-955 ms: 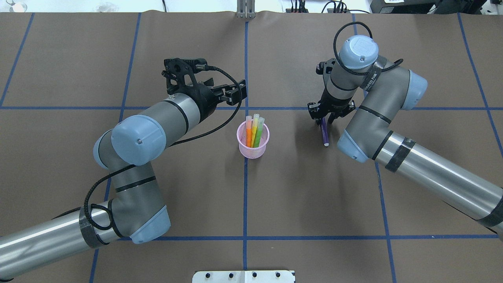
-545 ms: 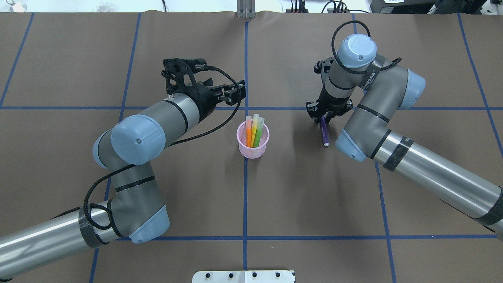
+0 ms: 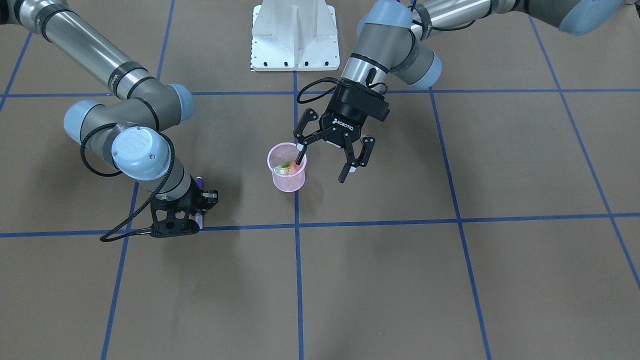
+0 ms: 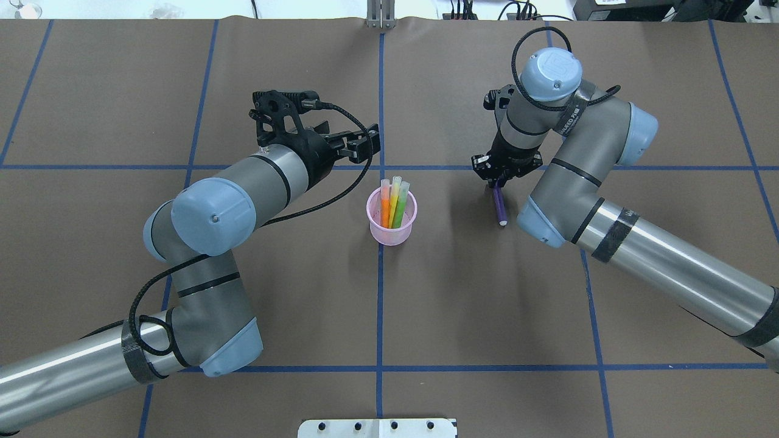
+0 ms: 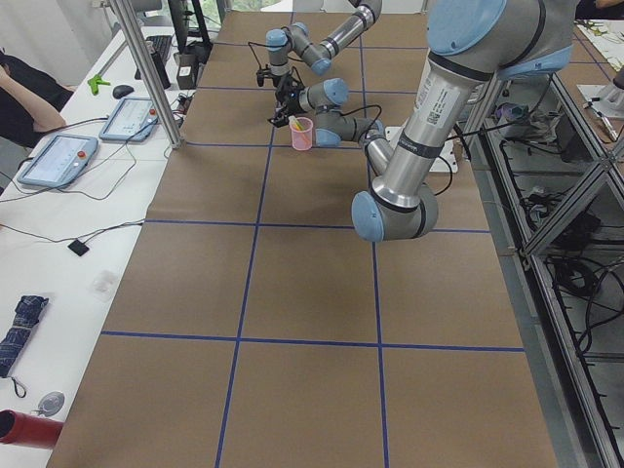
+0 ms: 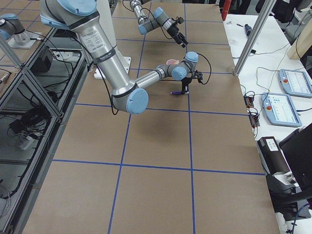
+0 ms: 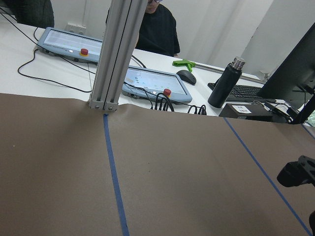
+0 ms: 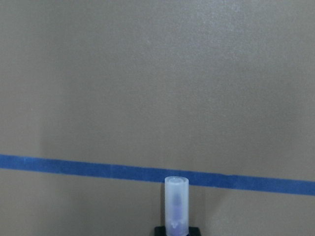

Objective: Collect pens into pen holder
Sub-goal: 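Lift the purple marker with the right gripper and carry it toward the cup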

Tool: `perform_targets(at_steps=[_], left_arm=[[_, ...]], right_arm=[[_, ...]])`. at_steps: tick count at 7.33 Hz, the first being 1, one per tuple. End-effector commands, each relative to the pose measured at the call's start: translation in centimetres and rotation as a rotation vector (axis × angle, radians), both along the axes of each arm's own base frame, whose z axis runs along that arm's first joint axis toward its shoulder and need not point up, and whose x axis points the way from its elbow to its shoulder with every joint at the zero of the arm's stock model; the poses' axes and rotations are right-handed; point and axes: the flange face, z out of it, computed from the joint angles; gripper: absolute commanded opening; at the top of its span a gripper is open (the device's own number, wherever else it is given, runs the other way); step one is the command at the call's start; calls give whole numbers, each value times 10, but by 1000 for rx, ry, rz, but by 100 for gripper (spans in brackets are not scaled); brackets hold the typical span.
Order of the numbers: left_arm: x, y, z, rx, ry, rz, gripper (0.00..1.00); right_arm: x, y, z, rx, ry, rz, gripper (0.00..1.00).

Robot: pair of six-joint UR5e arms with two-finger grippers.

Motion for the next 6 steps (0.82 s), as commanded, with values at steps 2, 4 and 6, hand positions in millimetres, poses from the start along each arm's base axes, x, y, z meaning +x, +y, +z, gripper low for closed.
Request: perform_targets(at_steps=[2,4,6], left_arm=[[0,0,0,0,0,0,97],[-10,-12,1,-8,-4,23,98],[-60,-66,35,-115,-101,151,98]], right_arm=[[22,-11,-17,15,-30,25,0],[53,-22,-49,77,-85,66,0],[82,-27,-85,168,-163,114,0]])
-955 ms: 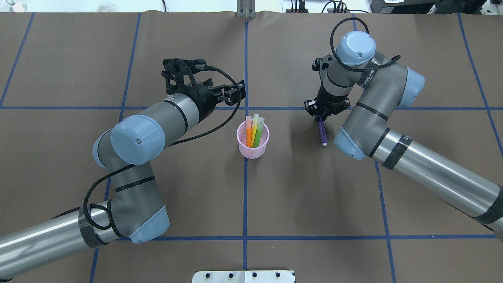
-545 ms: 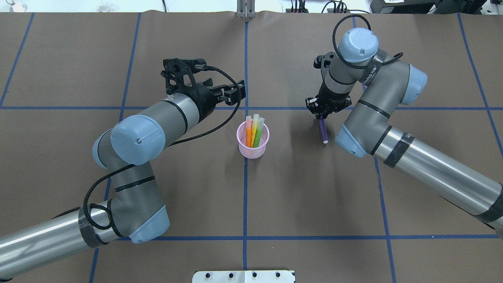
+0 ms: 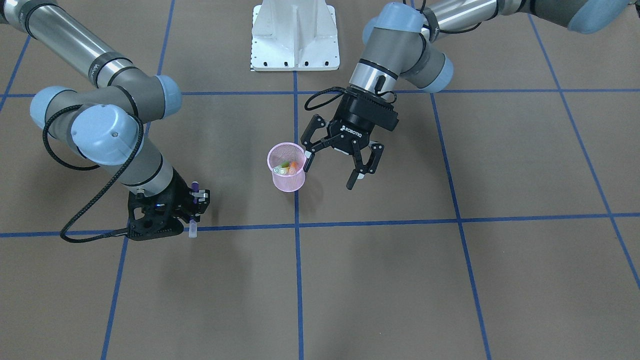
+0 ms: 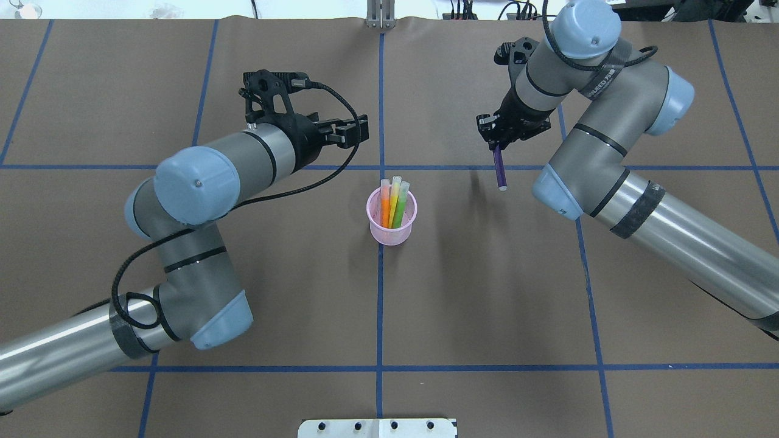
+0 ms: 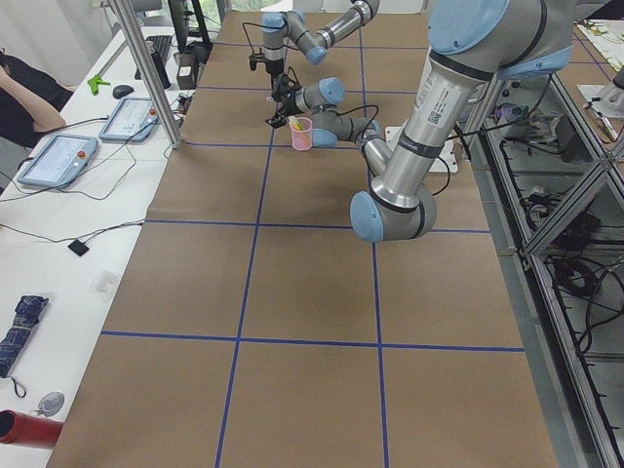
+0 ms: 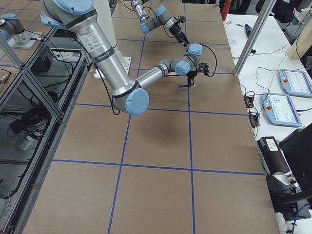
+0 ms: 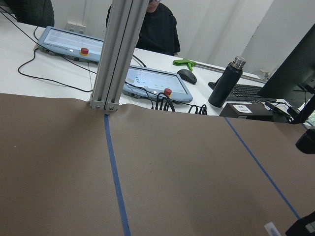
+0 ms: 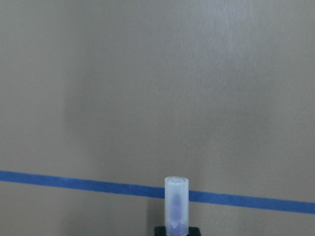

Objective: Collect pens into pen holder
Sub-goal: 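Lift the purple marker with the right gripper and carry it toward the cup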

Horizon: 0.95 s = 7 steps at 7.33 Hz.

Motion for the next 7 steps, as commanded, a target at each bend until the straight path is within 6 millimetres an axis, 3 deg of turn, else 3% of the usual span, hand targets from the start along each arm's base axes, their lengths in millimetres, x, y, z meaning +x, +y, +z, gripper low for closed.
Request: perform_targets(at_steps=[1,3,5,7], left_arm=[[-68,-56,43,-128,-82,149,98],[-137,-100,67,-297,-169,283,99],[-168,-106,119,-302,-263,303,99],[-191,-112,145,-307,-298,287,99]], right_arm=[[34,-2,-44,89,-73,53,0],[51,6,-77,177,-87,112,0],[59,13,-105,315,-132,191,0],[40,38,-123,409,-294,295,0]])
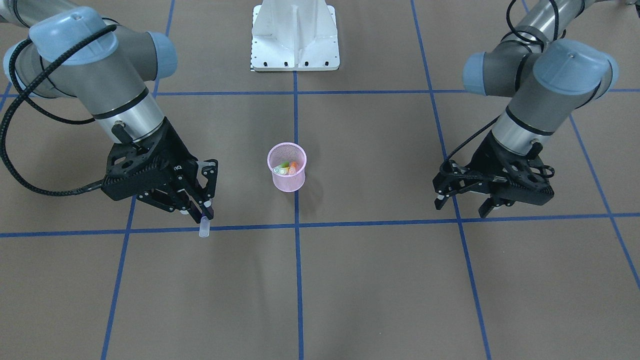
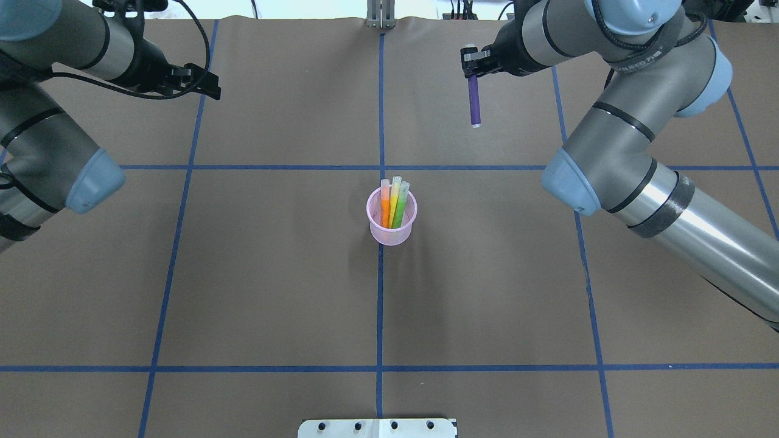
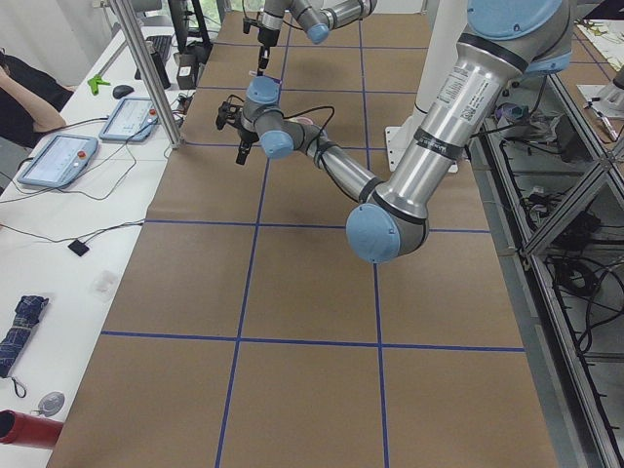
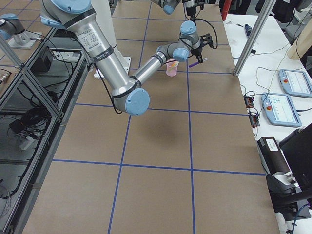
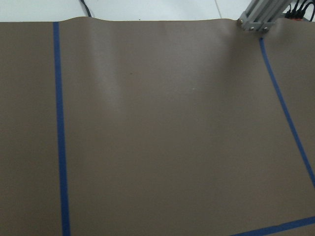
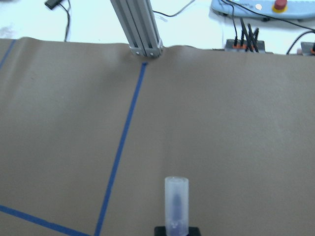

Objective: Collect pens into pen holder
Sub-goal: 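Lift the purple marker with the right gripper and carry it toward the cup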

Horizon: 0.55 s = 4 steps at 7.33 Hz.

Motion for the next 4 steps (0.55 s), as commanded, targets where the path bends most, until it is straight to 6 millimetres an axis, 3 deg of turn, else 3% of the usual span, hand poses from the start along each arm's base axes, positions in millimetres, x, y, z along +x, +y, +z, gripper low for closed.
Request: perform_targets(at_steps=[1,2,3,4], left_arm=[[-23,-7,17,-3,-23,-15,99],[-38,-13,18,-7,-22,-38,99],[-53,-21,26,-32,-13,-39,99],[-59,-29,39,-53,-23,-38,99]], right_arm=[[-37,40,-19,120,-148,97,0],[-76,77,-16,193,-215,152,0],[-94,103,-21,245,-287,186,0],[-95,107,-29,257,-289,180,0]])
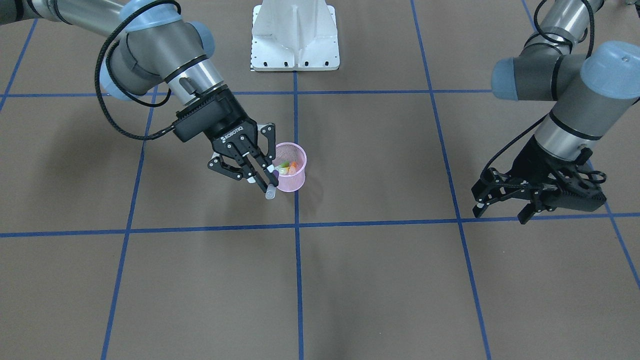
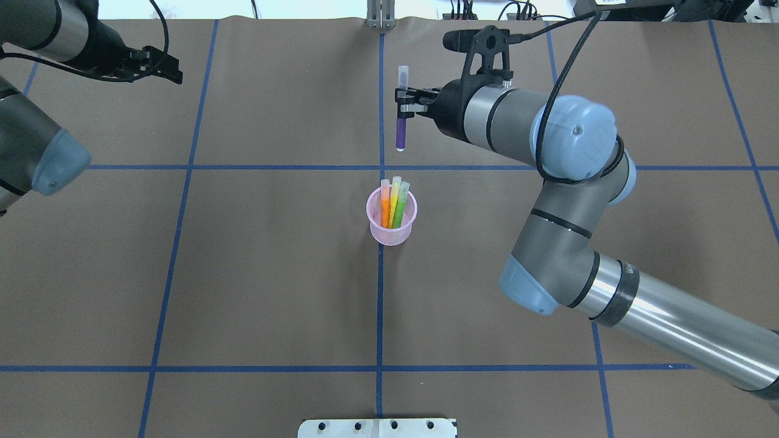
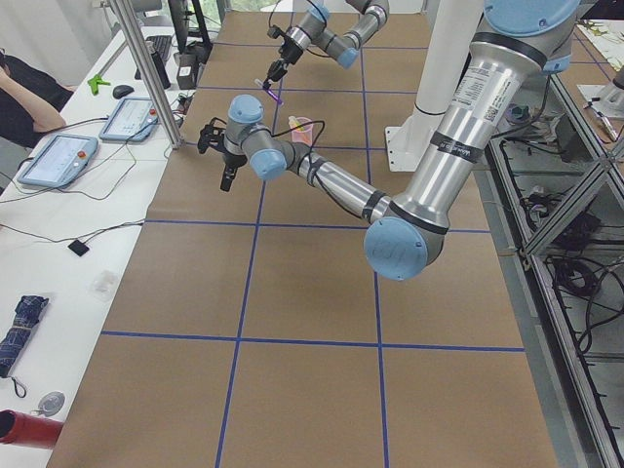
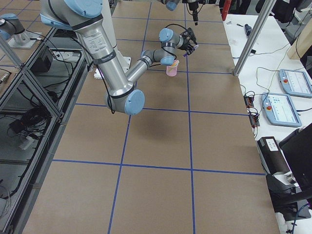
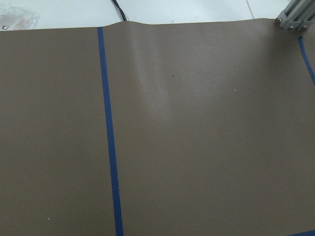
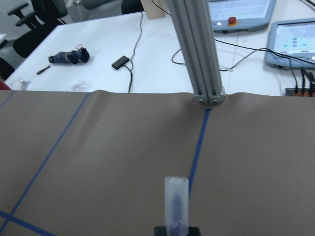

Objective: Collect pens into pen holder
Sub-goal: 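Lower the purple marker into the pink cup with the right gripper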

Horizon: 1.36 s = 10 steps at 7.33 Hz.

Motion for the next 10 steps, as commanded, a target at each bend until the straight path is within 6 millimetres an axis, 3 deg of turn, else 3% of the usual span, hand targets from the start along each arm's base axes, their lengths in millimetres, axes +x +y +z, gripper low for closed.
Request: perform_targets(at_steps=[1,3,10], left_arm=[[-14,-13,20,-26,-16,0,99],[-13,-16,26,-38,-21,-1,99],[-9,-20,40,-64,-34,0,99]], right_arm=[[-18,22,-8,37,-31,1,0],[-36,32,-1,86,95,-30,0],[-63,66,32,69,137,-64,0]])
